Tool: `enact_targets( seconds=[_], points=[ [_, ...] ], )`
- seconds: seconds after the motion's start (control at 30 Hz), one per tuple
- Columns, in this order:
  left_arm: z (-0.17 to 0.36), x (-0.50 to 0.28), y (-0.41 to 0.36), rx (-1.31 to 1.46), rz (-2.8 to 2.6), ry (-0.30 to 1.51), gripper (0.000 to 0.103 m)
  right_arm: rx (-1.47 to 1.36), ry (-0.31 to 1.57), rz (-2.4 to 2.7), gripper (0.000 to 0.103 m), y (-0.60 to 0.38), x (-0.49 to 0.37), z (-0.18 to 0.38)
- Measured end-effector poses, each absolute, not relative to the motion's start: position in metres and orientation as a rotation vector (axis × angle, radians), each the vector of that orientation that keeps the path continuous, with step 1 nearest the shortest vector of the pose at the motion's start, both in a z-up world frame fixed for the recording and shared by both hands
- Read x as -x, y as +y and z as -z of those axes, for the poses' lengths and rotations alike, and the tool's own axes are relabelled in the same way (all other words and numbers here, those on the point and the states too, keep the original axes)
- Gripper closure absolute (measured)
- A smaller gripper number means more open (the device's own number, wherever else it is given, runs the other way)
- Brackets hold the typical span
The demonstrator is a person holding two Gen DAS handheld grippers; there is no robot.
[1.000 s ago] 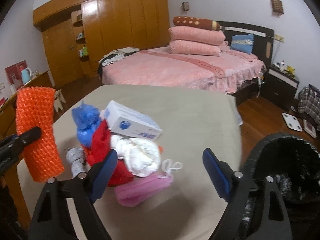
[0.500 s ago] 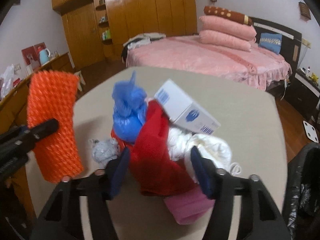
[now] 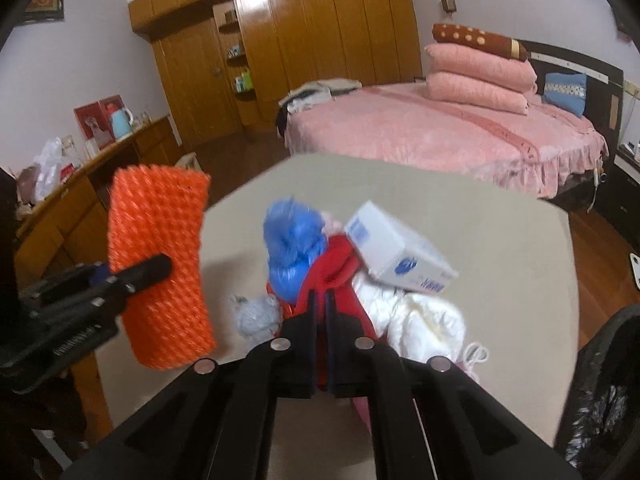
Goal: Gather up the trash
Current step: 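Grasp the red cloth with the right gripper while the left gripper holds the orange sleeve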
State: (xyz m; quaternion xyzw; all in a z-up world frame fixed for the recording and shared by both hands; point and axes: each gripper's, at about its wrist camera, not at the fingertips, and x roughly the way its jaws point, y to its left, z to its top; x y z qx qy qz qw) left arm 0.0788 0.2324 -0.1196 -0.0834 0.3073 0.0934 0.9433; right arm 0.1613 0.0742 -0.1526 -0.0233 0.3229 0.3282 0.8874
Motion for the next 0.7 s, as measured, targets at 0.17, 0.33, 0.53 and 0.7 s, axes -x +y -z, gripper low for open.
enact_targets(
  seconds=[0.17, 0.33, 0.53, 0.7],
  points=[
    [0.116, -0.076, 0.225, 0.168, -0.172, 0.615, 0.077, 0.069, 0.656, -0.672, 0.099, 0.070, -0.157, 0.147],
    [0.127, -0.076, 0.226, 0.162, -0.175, 0.645, 0.077, 0.075, 0.729, -0.651, 0.089, 0.074, -0.163, 0.171],
    [0.138, -0.079, 0.228, 0.149, -0.194, 0.677, 0.077, 0.070, 0.775, -0.632, 0.047, 0.079, -0.169, 0.186],
    [0.139, -0.080, 0.231, 0.157, -0.196, 0.680, 0.077, 0.129, 0.800, -0.628, 0.063, 0.093, -0.173, 0.194]
  ],
)
